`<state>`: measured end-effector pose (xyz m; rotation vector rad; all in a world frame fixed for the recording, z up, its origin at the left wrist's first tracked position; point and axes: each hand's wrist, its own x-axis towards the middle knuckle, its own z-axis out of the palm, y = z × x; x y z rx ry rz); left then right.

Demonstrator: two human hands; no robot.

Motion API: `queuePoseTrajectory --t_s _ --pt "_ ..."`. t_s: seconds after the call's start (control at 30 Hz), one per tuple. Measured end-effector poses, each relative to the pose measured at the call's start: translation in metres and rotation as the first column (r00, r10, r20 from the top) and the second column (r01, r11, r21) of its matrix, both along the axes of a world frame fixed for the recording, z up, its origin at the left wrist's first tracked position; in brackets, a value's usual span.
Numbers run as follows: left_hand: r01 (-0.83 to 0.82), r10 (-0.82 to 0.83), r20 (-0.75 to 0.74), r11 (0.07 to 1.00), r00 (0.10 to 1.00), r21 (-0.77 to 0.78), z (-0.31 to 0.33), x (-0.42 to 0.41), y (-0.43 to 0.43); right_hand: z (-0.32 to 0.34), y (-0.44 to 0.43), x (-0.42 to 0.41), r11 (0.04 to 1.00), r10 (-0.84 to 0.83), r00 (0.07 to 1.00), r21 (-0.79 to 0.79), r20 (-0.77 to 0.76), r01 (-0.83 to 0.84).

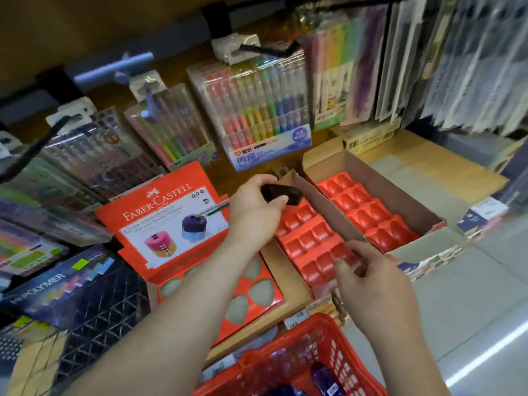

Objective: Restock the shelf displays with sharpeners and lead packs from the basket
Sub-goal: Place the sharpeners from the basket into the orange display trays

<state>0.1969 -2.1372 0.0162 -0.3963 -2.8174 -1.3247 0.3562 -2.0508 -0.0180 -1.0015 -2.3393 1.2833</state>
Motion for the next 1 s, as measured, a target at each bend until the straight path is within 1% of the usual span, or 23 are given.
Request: queuePoseTrajectory --t_s 0.03,0.07,0.1,0.17,0.23,0.4,0.5,0.57,0.63,0.7,0.73,0.8,0.83,0.87,0.9,0.93,0.97,1.0 --pt "0.018 -0.024 -0.045 0.991 0.999 -0.132 -0.003 -0.006 0.008 -0.003 0.002 0.001 1.000 -0.016 1.000 0.007 0.010 0.016" --pt "0.027 -0.041 -0.066 0.977 0.997 -0.213 -0.007 -0.011 0.015 -0.004 0.003 0.001 0.999 -0.034 0.999 0.009 0.008 0.033" --pt "0.036 -0.053 -0.061 0.967 0.997 -0.254 -0.010 -0.015 0.019 -0.005 0.005 0.001 0.999 -0.046 0.999 0.006 0.000 0.046" --pt "0.024 -0.041 -0.054 0.958 0.998 -0.285 -0.017 -0.022 0.023 -0.007 0.008 0.003 0.999 -0.042 0.999 -0.019 -0.021 0.042" --pt "0.019 -0.047 -0.083 0.949 0.995 -0.315 -0.020 -0.025 0.024 -0.009 0.011 0.003 0.999 -0.029 0.999 -0.046 -0.037 0.027" --pt "0.125 -0.210 -0.161 0.898 0.964 -0.422 -0.012 -0.034 0.027 -0.013 0.012 0.004 0.996 -0.025 0.993 -0.093 -0.115 0.015" --pt "0.162 -0.305 -0.190 0.829 0.933 -0.535 -0.011 -0.039 0.032 -0.014 0.012 0.003 0.990 -0.037 0.990 -0.142 -0.133 0.018" --pt "0.166 -0.327 -0.179 0.793 0.928 -0.586 -0.013 -0.037 0.034 -0.016 0.014 0.003 0.986 -0.036 0.989 -0.167 -0.146 0.011" --pt "0.119 -0.268 -0.194 0.822 0.944 -0.556 -0.019 -0.034 0.033 -0.019 0.015 0.004 0.982 -0.028 0.987 -0.189 -0.157 -0.003" --pt "0.067 -0.185 -0.198 0.872 0.963 -0.485 -0.022 -0.032 0.033 -0.020 0.014 0.005 0.975 -0.024 0.981 -0.220 -0.190 -0.019" --pt "0.055 -0.160 -0.185 0.880 0.970 -0.472 -0.021 -0.031 0.033 -0.020 0.013 0.005 0.967 -0.039 0.975 -0.255 -0.218 -0.019" --pt "0.042 -0.151 -0.181 0.866 0.972 -0.499 -0.018 -0.029 0.034 -0.015 0.012 0.007 0.916 -0.131 0.945 -0.401 -0.300 -0.001" --pt "0.037 -0.159 -0.196 0.857 0.967 -0.514 -0.014 -0.025 0.033 -0.010 0.012 0.007 0.864 -0.207 0.916 -0.503 -0.345 0.006" --pt "0.033 -0.161 -0.218 0.868 0.963 -0.496 -0.010 -0.017 0.030 -0.005 0.011 0.007 0.797 -0.292 0.874 -0.604 -0.389 -0.003" --pt "0.040 -0.152 -0.222 0.898 0.963 -0.439 -0.006 -0.004 0.026 0.001 0.010 0.006 0.722 -0.374 0.822 -0.691 -0.430 -0.033" --pt "0.068 -0.139 -0.193 0.939 0.971 -0.337 -0.002 0.014 0.019 0.007 0.008 0.004 0.647 -0.448 0.765 -0.758 -0.464 -0.081" --pt "0.123 -0.147 -0.103 0.970 0.984 -0.210 0.001 0.035 0.012 0.012 0.005 0.001 0.579 -0.513 0.709 -0.805 -0.484 -0.130" --pt "0.187 -0.185 0.044 0.980 0.982 -0.071 0.003 0.060 0.004 0.017 0.001 -0.003 0.518 -0.569 0.662 -0.838 -0.487 -0.171"
